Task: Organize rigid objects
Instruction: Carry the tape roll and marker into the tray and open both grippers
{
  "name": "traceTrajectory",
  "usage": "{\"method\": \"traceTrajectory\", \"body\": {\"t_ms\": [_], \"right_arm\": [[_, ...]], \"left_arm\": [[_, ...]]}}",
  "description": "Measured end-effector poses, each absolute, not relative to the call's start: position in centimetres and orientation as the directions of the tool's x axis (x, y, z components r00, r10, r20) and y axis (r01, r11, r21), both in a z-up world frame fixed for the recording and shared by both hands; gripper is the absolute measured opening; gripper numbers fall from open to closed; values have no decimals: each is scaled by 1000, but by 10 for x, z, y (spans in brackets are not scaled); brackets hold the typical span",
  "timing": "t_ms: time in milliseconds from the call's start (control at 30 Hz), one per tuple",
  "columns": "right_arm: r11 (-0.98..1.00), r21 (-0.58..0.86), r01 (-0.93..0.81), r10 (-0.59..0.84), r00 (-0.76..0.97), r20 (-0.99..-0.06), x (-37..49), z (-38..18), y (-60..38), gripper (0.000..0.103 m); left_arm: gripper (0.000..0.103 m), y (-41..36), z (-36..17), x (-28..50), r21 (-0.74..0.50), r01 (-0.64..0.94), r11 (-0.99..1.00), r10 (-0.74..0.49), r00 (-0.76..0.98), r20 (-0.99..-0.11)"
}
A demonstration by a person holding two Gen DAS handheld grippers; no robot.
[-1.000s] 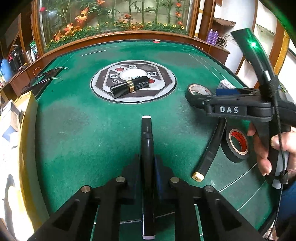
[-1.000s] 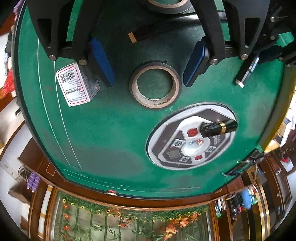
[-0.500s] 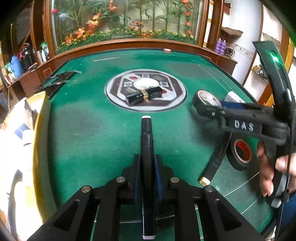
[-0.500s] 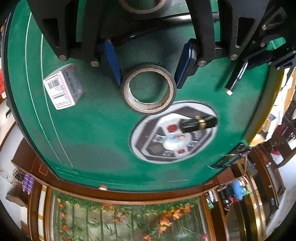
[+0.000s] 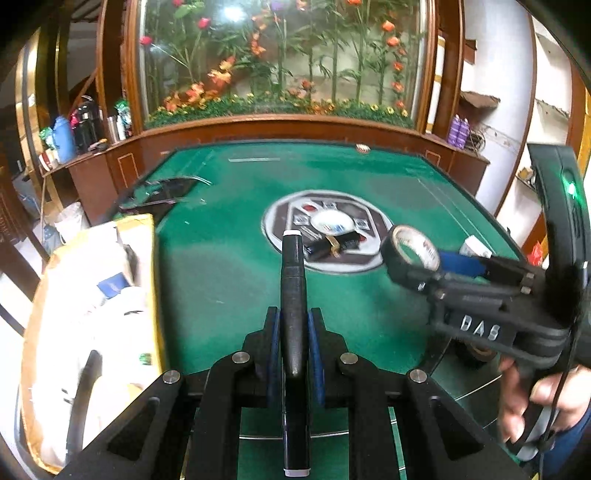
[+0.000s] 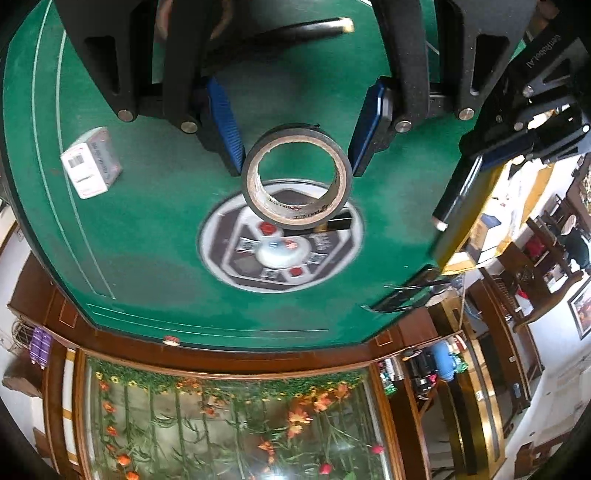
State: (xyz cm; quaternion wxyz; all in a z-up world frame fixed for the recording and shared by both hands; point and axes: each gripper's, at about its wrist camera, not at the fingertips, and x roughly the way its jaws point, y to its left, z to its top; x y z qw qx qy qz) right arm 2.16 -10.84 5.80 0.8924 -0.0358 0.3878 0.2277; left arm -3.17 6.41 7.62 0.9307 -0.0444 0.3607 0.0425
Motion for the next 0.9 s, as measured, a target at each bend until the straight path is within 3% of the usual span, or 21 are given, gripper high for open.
{"method": "traceTrajectory", "body": {"t_ms": [400,900], "right_arm": [[816,123,-564,482,547,-684,-13,73,-33,57],[678,90,-730,556,429,-712,-43,69,94,57]], "left_arm": [[15,129,90,-64,-107,-243,964,123,765,-632],[15,236,51,-101,-198,-465,863,224,703,-675]]}}
